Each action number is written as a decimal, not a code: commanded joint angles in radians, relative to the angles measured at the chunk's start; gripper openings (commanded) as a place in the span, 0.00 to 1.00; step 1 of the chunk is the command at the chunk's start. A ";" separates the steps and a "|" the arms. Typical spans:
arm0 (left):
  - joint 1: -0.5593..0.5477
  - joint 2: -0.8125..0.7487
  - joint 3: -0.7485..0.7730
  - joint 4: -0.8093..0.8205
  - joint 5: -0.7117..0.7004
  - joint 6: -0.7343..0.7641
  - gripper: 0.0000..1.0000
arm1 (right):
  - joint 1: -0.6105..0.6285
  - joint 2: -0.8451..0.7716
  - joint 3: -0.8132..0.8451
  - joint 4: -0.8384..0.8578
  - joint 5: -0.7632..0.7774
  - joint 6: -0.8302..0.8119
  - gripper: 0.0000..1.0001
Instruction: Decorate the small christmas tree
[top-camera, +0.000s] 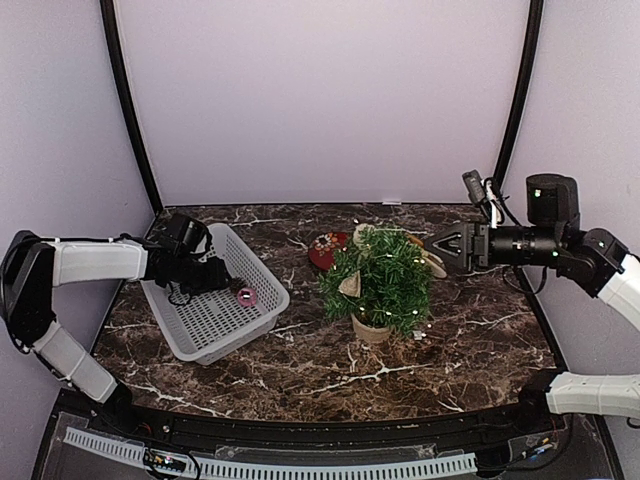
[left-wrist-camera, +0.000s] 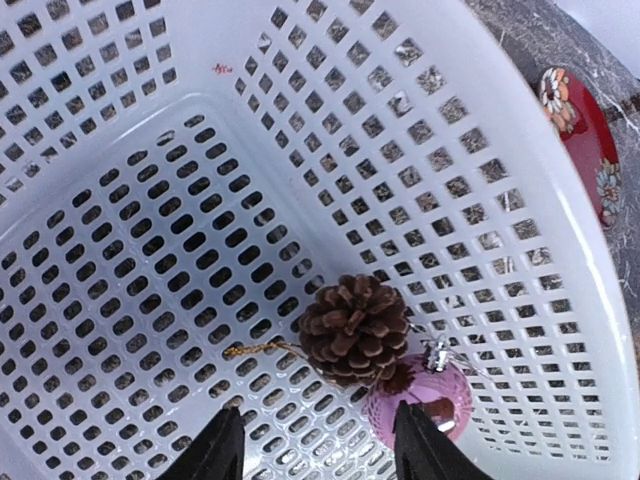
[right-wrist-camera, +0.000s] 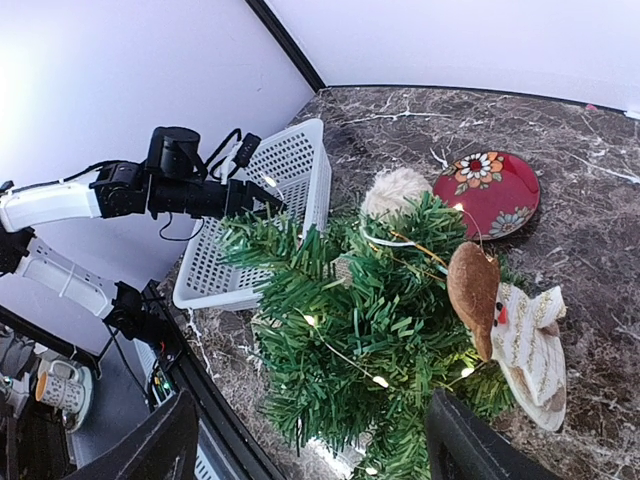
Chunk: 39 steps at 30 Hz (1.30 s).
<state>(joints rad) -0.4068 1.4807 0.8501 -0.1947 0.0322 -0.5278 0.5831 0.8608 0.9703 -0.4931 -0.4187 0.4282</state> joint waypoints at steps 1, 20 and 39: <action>0.019 0.068 0.045 0.057 0.039 0.020 0.53 | 0.007 0.018 0.025 0.042 -0.019 -0.020 0.79; 0.032 0.199 0.064 0.157 0.126 0.003 0.53 | 0.007 0.050 0.023 0.072 -0.043 -0.023 0.79; 0.033 0.140 0.049 0.098 0.135 0.053 0.42 | 0.007 0.066 0.058 0.082 -0.057 -0.034 0.79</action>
<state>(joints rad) -0.3794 1.6840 0.9195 -0.0689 0.1692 -0.4953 0.5831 0.9218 0.9863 -0.4553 -0.4541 0.4164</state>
